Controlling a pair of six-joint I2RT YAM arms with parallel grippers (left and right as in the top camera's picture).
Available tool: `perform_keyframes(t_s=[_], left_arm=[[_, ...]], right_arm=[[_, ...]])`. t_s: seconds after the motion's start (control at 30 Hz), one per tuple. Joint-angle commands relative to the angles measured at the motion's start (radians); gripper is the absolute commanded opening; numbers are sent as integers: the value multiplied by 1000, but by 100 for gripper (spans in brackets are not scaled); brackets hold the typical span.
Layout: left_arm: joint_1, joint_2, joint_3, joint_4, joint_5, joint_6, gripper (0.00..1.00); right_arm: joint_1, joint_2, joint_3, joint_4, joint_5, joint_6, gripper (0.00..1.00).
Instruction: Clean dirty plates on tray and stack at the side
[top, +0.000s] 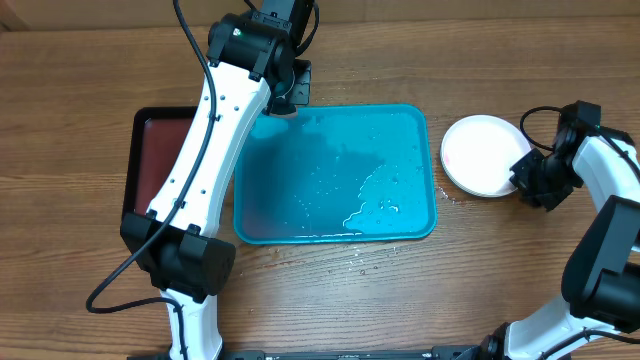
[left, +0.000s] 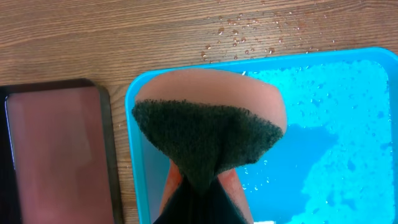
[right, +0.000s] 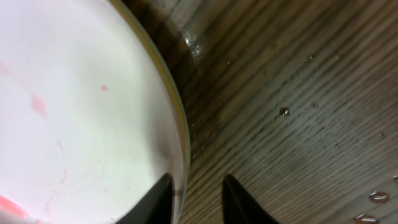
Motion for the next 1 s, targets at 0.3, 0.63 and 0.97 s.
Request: perform_keyframes(t_s=[0.3, 0.63, 0.97], left_arm=[[53, -30, 13, -34, -19, 19, 4], [148, -71, 13, -101, -19, 20, 4], [341, -92, -29, -260, -107, 24, 4]], right_arm=[[23, -71, 141, -129, -160, -136, 43], [78, -196, 187, -135, -170, -150, 47], [98, -241, 190, -134, -171, -175, 62]])
